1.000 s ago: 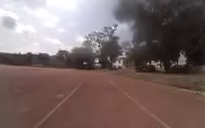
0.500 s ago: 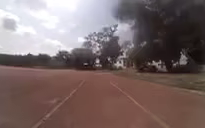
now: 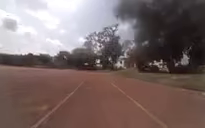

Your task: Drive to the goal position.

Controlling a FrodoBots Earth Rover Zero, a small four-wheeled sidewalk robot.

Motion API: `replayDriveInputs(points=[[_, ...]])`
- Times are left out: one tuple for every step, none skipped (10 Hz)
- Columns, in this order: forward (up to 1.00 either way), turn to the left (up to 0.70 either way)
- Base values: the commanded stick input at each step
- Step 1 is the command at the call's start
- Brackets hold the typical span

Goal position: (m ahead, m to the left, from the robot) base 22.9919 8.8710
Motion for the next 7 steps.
replayDriveInputs(points=[[0.70, 0.00], [0.70, 0.00], [0.70, 0.00], [0.70, 0.00], [0.70, 0.00], [0.70, 0.00], [0.70, 0.00]])
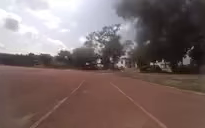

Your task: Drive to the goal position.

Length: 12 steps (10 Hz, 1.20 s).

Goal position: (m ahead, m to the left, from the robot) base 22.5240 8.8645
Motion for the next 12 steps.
replayDriveInputs(points=[[0.70, 0.00], [0.70, 0.00], [0.70, 0.00], [0.70, 0.00], [0.70, 0.00], [0.70, 0.00], [0.70, 0.00], [0.70, 0.00], [0.70, 0.00], [0.70, 0.00], [0.70, 0.00], [0.70, 0.00]])
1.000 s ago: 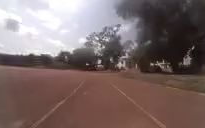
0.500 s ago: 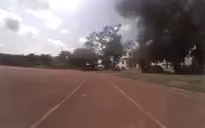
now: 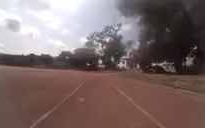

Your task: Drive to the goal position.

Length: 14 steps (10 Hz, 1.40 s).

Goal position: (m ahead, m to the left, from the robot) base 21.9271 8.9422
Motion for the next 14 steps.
replayDriveInputs(points=[[0.70, 0.00], [0.70, 0.00], [0.70, 0.00], [0.70, 0.00], [0.70, 0.00], [0.70, 0.00], [0.70, 0.00], [0.70, 0.00], [0.70, 0.00], [0.70, 0.00], [0.70, 0.00], [0.70, 0.00], [0.70, 0.00], [0.70, 0.00]])
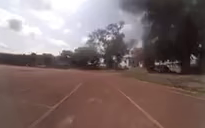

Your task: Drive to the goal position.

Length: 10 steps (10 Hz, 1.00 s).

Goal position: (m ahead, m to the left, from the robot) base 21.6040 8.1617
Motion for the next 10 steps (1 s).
replayDriveInputs(points=[[0.70, 0.00], [0.70, 0.00], [0.70, 0.00], [0.70, 0.00], [0.70, 0.00], [0.70, 0.00], [0.70, 0.00], [0.70, 0.00], [0.70, 0.00], [0.70, 0.00]])
